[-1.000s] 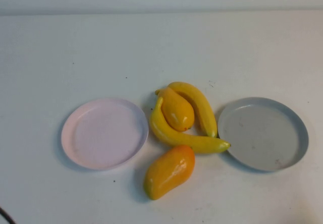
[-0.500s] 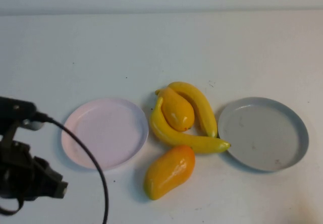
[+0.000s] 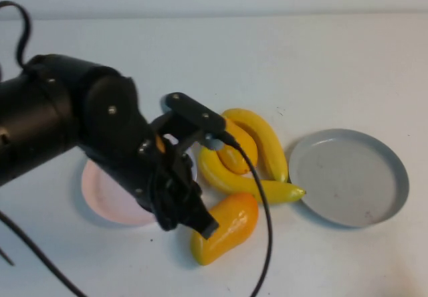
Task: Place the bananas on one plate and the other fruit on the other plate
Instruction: Put one type of fruit in the left plate
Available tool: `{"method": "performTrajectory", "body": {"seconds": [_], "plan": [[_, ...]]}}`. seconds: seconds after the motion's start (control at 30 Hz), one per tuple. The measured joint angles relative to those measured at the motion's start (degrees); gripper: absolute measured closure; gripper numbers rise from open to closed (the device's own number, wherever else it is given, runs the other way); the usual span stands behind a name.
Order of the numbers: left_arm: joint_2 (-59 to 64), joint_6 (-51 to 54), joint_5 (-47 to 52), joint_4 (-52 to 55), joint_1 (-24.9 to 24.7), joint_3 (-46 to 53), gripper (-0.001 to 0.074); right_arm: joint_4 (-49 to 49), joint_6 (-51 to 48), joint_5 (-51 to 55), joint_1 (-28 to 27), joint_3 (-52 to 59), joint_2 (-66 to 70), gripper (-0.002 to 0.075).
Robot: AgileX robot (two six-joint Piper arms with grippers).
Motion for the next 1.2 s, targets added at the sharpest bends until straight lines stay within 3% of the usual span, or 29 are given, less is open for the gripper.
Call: {"method": "performTrajectory", "body": {"seconds": [0.13, 0.2, 0.3, 0.43, 0.53, 1.2], "plan": [[4.84, -0.49, 0.53, 2.24, -4.58, -5.22, 0.0734, 0.0, 0.0, 0.0, 0.0, 0.0, 0.0, 0.0743], [6.56, -0.49, 0.8, 2.81, -5.86, -7.53, 0.0696, 0.0, 0.0, 0.0, 0.0, 0.0, 0.0, 0.0743], [9.25, -0.49, 1.85, 3.17, -6.54, -10.35, 0.0541, 0.0, 0.0, 0.0, 0.0, 0.0, 0.0, 0.0743], [13.05, -0.05, 2.38, 3.99, -6.54, -12.25, 0.0208, 0.0, 0.0, 0.0, 0.0, 0.0, 0.0, 0.0743], [14.88, 1.58, 0.87, 4.49, -6.54, -12.33, 0.0092, 0.0, 0.0, 0.0, 0.0, 0.0, 0.0, 0.0743], [22.36, 4.65, -4.34, 8.42, -6.54, -12.47, 0.0067, 0.0, 0.0, 0.0, 0.0, 0.0, 0.0, 0.0743]]}}
